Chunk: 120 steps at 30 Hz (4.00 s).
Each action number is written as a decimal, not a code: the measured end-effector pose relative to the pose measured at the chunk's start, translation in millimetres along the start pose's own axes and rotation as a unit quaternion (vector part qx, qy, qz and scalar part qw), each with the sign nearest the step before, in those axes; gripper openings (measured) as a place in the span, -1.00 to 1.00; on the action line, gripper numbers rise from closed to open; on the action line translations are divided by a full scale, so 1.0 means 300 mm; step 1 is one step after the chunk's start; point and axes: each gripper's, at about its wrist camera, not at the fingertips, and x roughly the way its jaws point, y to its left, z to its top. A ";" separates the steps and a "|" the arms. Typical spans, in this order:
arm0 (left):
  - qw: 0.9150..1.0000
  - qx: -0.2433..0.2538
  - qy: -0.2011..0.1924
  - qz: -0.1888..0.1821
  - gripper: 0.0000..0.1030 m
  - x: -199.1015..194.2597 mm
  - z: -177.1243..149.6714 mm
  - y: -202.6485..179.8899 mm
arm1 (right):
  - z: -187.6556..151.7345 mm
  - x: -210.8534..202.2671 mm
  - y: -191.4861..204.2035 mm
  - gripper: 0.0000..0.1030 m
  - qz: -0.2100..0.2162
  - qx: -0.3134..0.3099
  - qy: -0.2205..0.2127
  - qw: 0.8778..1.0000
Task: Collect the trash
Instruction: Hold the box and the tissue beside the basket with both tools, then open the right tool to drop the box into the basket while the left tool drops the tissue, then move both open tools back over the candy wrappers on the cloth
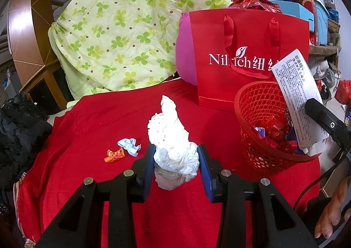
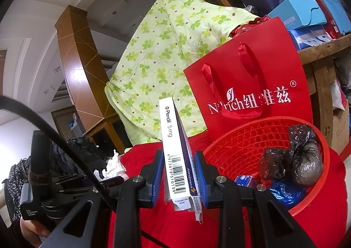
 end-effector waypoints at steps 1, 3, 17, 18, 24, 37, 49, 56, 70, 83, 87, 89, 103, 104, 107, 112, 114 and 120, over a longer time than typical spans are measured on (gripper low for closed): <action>1.000 0.000 0.001 0.000 -0.22 0.002 -0.001 -0.003 | 0.000 0.000 -0.002 -0.41 -0.001 0.001 0.000 1.000; 1.000 0.002 0.001 -0.001 -0.22 0.005 -0.003 -0.005 | 0.001 0.001 -0.003 -0.41 -0.003 0.001 0.001 1.000; 1.000 0.003 0.008 -0.007 -0.22 0.025 -0.005 -0.024 | 0.002 -0.014 -0.008 -0.41 -0.009 0.007 -0.005 1.000; 1.000 0.004 0.008 -0.007 -0.22 0.025 -0.005 -0.026 | 0.002 -0.014 -0.008 -0.41 -0.009 0.007 -0.005 1.000; 1.000 0.006 0.008 -0.008 -0.22 0.029 -0.003 -0.032 | 0.003 -0.016 -0.011 -0.41 -0.010 0.008 -0.005 1.000; 1.000 0.010 0.011 -0.011 -0.22 0.049 0.005 -0.052 | 0.008 -0.022 -0.013 -0.41 -0.012 0.011 -0.009 1.000; 1.000 0.015 0.011 -0.019 -0.22 0.060 0.015 -0.084 | 0.014 -0.049 -0.031 -0.41 -0.019 0.022 -0.022 0.999; 0.999 0.015 0.010 -0.037 -0.22 0.065 0.036 -0.112 | 0.027 -0.085 -0.076 -0.41 -0.038 0.040 -0.037 0.998; 0.990 0.041 -0.045 -0.129 -0.18 0.044 0.144 -0.258 | 0.048 -0.138 -0.278 -0.39 -0.092 0.153 -0.062 0.982; 0.983 0.055 -0.048 -0.166 0.34 0.127 0.171 -0.366 | 0.049 -0.099 -0.345 0.53 -0.075 0.198 -0.060 0.975; 0.987 0.043 -0.044 -0.146 0.34 0.109 0.125 -0.275 | 0.053 -0.109 -0.318 0.53 -0.068 0.184 -0.065 0.979; 0.990 0.037 -0.040 -0.129 0.34 0.098 0.089 -0.212 | 0.054 -0.109 -0.293 0.52 -0.074 0.166 -0.065 0.981; 0.995 -0.081 0.040 0.040 0.34 0.063 -0.326 0.387 | -0.014 -0.009 0.081 0.50 -0.023 -0.041 -0.051 0.998; 0.994 -0.088 0.044 0.044 0.34 0.063 -0.344 0.409 | -0.026 0.007 0.106 0.50 -0.017 -0.051 -0.044 0.998; 0.990 -0.110 0.059 0.063 0.34 0.066 -0.399 0.468 | -0.066 0.069 0.174 0.50 -0.006 -0.079 -0.016 0.997; 0.987 -0.126 0.056 0.084 0.34 0.057 -0.419 0.507 | -0.138 0.180 0.265 0.50 0.004 -0.112 0.033 0.993; 0.986 -0.128 0.057 0.094 0.34 0.049 -0.424 0.518 | -0.162 0.216 0.287 0.50 0.001 -0.120 0.050 0.992; 0.982 -0.141 0.057 0.111 0.34 0.046 -0.441 0.574 | -0.220 0.313 0.335 0.50 0.002 -0.126 0.089 0.988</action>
